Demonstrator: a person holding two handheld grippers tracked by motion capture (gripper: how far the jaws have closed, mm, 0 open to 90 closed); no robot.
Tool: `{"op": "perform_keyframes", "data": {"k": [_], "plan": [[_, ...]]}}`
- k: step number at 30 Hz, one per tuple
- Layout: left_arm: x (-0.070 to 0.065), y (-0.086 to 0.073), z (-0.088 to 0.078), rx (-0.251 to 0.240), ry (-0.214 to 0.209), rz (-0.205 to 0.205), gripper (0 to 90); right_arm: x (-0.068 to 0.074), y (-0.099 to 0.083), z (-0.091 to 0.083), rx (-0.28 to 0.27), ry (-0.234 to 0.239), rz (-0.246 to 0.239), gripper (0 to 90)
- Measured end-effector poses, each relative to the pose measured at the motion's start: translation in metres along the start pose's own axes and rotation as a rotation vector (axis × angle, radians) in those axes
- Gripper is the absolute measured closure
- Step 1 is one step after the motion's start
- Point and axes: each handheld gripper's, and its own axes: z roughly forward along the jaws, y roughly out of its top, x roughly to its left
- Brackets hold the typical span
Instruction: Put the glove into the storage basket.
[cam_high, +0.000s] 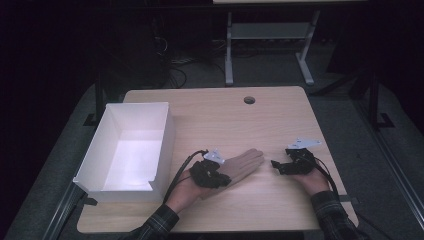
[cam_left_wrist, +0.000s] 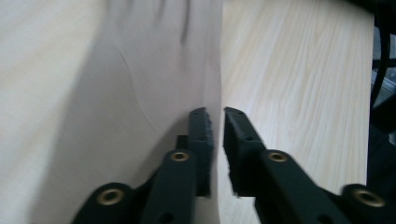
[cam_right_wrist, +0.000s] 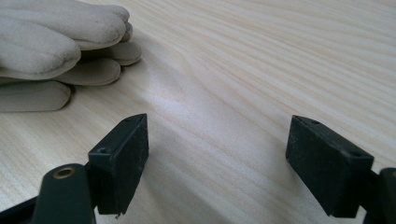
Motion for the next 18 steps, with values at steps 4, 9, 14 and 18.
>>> {"op": "perform_keyframes", "data": {"k": [4,9,14,18], "plan": [[0.005,0.013,-0.005,-0.039,0.036,0.029,62.3,0.000,0.000,0.000,0.000,0.000,0.000,20.8],[0.018,0.023,0.006,-0.048,0.049,0.042,39.9,0.000,0.000,0.000,0.000,-0.001,0.001,20.5],[0.022,0.023,0.017,-0.024,0.087,0.070,31.3,0.000,0.000,0.000,0.000,0.000,0.000,20.3],[0.023,0.022,0.024,-0.005,0.091,0.074,25.0,0.000,0.000,0.000,0.000,0.001,0.000,20.1]]}}
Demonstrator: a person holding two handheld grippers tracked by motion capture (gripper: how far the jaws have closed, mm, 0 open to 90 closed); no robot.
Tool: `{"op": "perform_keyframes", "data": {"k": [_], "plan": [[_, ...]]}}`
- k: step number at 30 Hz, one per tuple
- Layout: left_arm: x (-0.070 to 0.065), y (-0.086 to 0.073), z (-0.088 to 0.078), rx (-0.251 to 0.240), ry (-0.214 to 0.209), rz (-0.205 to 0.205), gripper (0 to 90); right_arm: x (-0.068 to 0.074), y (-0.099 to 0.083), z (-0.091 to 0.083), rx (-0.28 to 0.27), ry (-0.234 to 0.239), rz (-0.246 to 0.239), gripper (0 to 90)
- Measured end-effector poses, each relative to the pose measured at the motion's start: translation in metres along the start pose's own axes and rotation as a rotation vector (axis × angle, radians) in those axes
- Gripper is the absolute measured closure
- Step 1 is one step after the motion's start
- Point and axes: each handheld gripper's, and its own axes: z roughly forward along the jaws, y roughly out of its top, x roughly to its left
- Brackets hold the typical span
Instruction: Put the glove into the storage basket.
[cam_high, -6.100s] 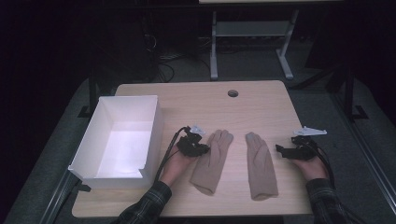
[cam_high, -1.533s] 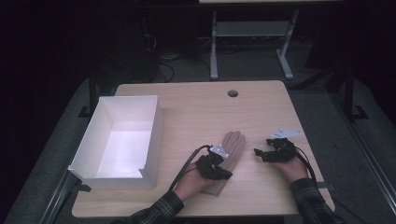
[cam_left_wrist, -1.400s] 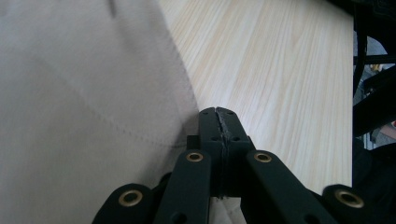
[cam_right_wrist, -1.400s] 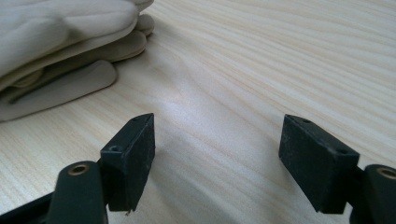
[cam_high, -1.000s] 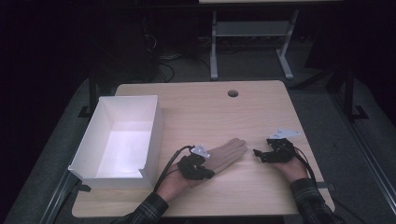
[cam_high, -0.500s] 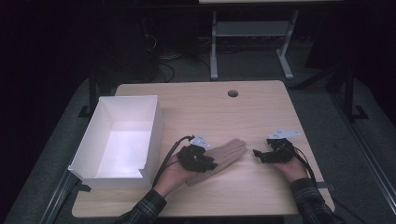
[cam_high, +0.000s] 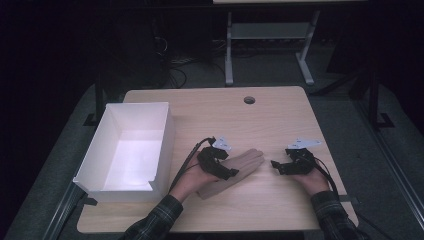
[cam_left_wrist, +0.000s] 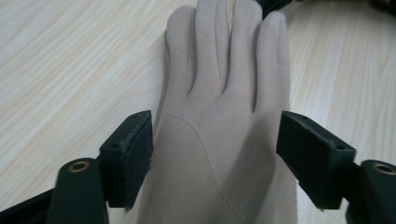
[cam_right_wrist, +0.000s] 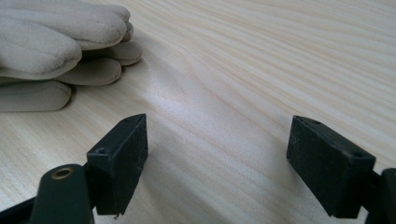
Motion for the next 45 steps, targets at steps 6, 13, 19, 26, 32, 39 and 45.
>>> {"op": "perform_keyframes", "data": {"k": [6,13,19,26,32,39,45], "plan": [[-0.003,-0.004,0.008,0.031,0.012,0.020,18.4,0.000,0.000,0.000,0.000,0.001,0.000,20.0],[-0.009,-0.008,0.020,0.078,0.044,0.051,17.5,0.000,0.000,0.000,0.001,0.002,-0.001,19.9],[-0.011,-0.010,0.022,0.085,0.049,0.063,19.7,0.000,0.000,0.000,0.001,0.002,-0.002,19.6],[-0.011,-0.012,0.021,0.076,0.029,0.070,26.8,0.000,0.000,0.000,0.002,0.003,-0.002,19.7],[-0.013,-0.012,0.018,0.078,-0.010,0.082,44.7,0.000,0.000,0.000,0.001,0.003,-0.002,19.6],[-0.014,-0.011,0.017,0.080,-0.049,0.050,65.7,0.000,0.000,0.000,0.001,0.003,-0.002,19.7],[-0.011,-0.010,0.015,0.078,-0.074,0.015,68.0,0.000,0.000,0.000,0.001,0.003,-0.002,19.7]]}}
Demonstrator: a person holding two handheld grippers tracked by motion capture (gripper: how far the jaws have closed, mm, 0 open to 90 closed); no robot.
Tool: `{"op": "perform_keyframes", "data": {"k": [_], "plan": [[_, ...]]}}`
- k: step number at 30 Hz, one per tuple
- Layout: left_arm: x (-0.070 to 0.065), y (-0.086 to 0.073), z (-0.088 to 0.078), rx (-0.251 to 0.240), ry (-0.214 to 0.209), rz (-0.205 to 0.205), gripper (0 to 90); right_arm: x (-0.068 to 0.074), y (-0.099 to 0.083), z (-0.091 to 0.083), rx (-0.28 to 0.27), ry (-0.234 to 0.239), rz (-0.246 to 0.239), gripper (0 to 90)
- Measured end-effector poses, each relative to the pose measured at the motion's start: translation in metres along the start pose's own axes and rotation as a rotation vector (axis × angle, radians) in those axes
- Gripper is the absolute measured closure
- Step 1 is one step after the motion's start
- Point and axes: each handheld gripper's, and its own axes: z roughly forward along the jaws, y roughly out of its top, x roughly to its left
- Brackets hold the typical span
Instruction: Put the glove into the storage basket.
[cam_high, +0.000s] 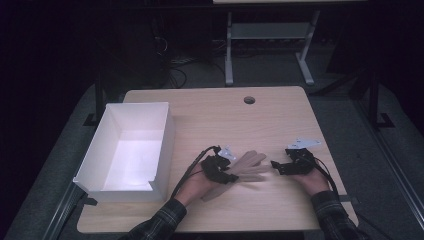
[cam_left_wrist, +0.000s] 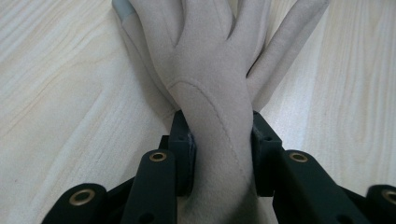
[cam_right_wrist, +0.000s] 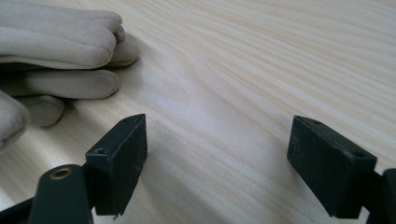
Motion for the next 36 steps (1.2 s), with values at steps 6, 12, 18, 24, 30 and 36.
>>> {"op": "perform_keyframes", "data": {"k": [6,12,18,24,30,36], "plan": [[0.002,0.007,-0.013,0.012,-0.011,-0.041,68.1,0.000,0.000,0.000,0.000,0.000,0.000,19.7],[0.003,0.014,-0.026,0.000,-0.016,-0.078,68.1,0.000,0.000,0.000,0.000,0.000,0.000,19.6],[0.002,0.028,-0.047,-0.017,-0.003,-0.089,68.0,0.000,0.000,0.000,0.000,0.000,0.000,19.6],[0.002,0.041,-0.073,-0.026,0.021,-0.093,68.0,0.000,0.000,0.000,0.000,0.000,0.003,19.6],[0.005,0.048,-0.091,-0.049,0.018,-0.112,68.1,0.000,0.000,0.000,-0.003,0.001,0.003,19.4],[0.013,0.054,-0.122,-0.074,0.047,-0.118,68.1,0.000,0.000,0.000,-0.003,0.001,0.003,19.4]]}}
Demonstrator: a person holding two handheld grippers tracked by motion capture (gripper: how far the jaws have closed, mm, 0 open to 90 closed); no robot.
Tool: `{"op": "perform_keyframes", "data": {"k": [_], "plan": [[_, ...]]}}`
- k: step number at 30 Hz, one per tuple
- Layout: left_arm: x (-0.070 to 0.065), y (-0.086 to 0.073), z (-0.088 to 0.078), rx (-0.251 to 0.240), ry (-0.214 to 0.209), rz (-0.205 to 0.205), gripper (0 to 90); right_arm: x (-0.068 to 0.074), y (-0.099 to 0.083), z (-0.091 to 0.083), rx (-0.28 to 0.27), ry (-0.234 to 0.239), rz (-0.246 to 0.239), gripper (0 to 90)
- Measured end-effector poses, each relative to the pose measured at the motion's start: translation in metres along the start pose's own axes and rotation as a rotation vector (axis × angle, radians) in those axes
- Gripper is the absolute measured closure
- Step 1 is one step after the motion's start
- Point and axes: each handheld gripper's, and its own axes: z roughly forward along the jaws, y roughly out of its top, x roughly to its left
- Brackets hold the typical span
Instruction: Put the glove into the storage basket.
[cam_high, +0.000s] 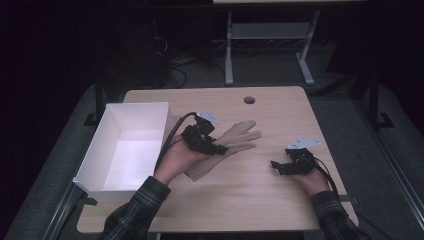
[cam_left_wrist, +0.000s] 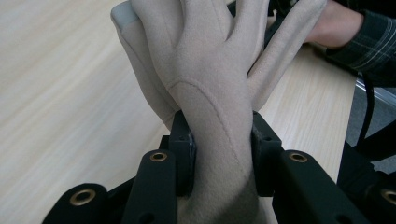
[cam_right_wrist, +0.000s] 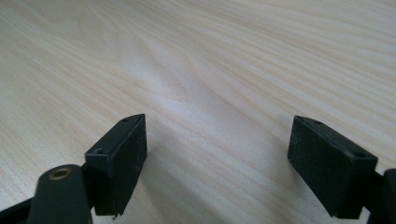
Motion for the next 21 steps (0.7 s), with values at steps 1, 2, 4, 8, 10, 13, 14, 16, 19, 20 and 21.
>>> {"op": "perform_keyframes", "data": {"k": [1,2,4,8,10,13,14,16,19,20,21], "plan": [[0.002,0.001,-0.005,0.003,0.003,0.005,68.0,0.000,0.000,0.000,0.000,0.000,0.000,19.4],[0.003,0.002,-0.009,-0.005,0.009,0.000,68.0,0.000,0.000,0.000,0.000,0.000,0.000,19.4],[0.005,0.002,-0.015,-0.001,0.017,0.010,68.0,0.000,0.000,0.000,0.000,0.000,0.000,19.4],[0.012,0.002,-0.035,-0.018,0.042,0.000,68.0,0.000,0.000,0.001,0.002,0.002,-0.002,17.4],[0.018,-0.001,-0.049,-0.041,0.063,-0.023,68.0,0.001,0.001,0.002,0.010,-0.003,-0.003,13.2],[0.025,-0.007,-0.064,-0.057,0.084,-0.043,68.1,0.001,0.001,0.002,0.015,-0.003,0.000,11.7],[0.025,-0.007,-0.064,-0.057,0.084,-0.043,68.0,0.001,0.001,0.002,0.012,-0.003,-0.005,10.8],[0.031,-0.014,-0.077,-0.070,0.108,-0.063,68.0,0.001,0.002,0.003,0.015,-0.002,0.004,10.3],[0.036,-0.020,-0.085,-0.077,0.122,-0.076,68.0,0.002,0.002,0.003,0.015,-0.002,0.005,10.3],[0.040,-0.025,-0.093,-0.085,0.137,-0.088,68.0,0.002,0.002,0.003,0.015,-0.001,0.004,10.3],[0.040,-0.025,-0.093,-0.085,0.137,-0.088,68.0,0.002,0.002,0.003,0.015,-0.001,0.004,10.3]]}}
